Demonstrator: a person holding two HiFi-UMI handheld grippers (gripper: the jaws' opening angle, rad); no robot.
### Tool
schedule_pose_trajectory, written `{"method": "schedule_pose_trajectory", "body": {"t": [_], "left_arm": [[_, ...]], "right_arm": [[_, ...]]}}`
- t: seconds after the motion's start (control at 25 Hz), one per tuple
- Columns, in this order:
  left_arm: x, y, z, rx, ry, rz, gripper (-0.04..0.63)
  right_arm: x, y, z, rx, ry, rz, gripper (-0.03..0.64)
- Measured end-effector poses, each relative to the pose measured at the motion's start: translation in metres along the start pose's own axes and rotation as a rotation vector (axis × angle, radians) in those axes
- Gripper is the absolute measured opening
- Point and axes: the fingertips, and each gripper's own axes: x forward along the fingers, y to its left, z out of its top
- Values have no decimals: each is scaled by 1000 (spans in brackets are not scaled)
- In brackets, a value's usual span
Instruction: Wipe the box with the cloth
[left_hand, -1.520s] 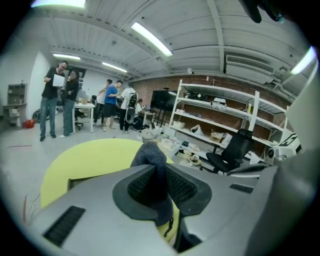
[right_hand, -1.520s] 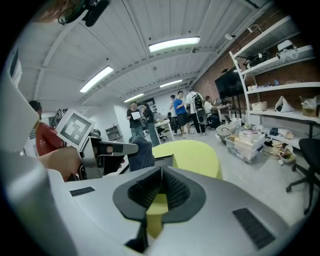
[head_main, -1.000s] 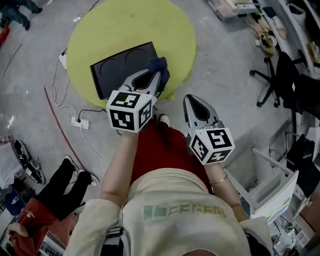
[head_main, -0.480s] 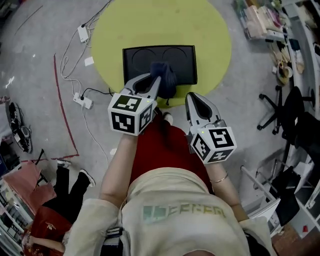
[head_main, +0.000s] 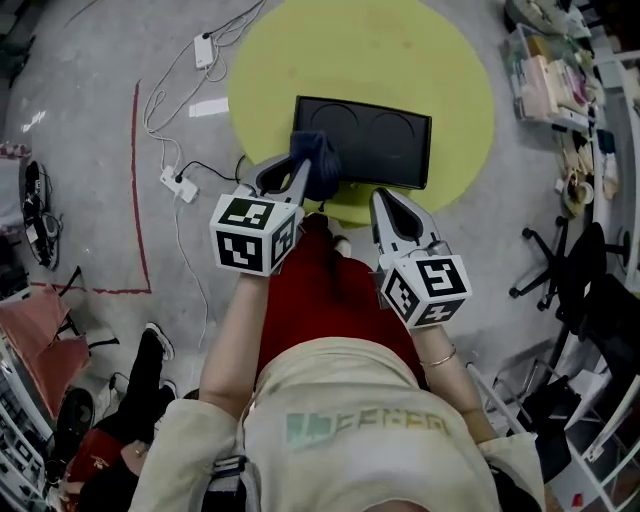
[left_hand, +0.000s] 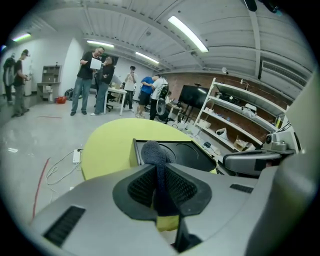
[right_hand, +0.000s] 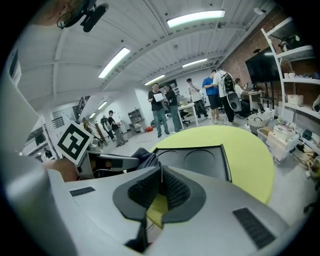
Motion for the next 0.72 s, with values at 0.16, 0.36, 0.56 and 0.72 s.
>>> {"method": "schedule_pose_trajectory", "body": {"t": [0.16,0.36,0.56,0.72], "left_arm": [[-20,17,-1,-12,-23,46,61],[-43,26,-3,-8,-47,99,61],[-65,23,-5,1,-73,140,61],[-85,17,-4,21,-111,169,61]], "right_arm": [[5,17,4,-26,-5,34,38],[1,32,7,-46,-24,65,38],[-13,38,10,-63,-51,79,38],[-32,40,14,-72,-92,76,38]]}}
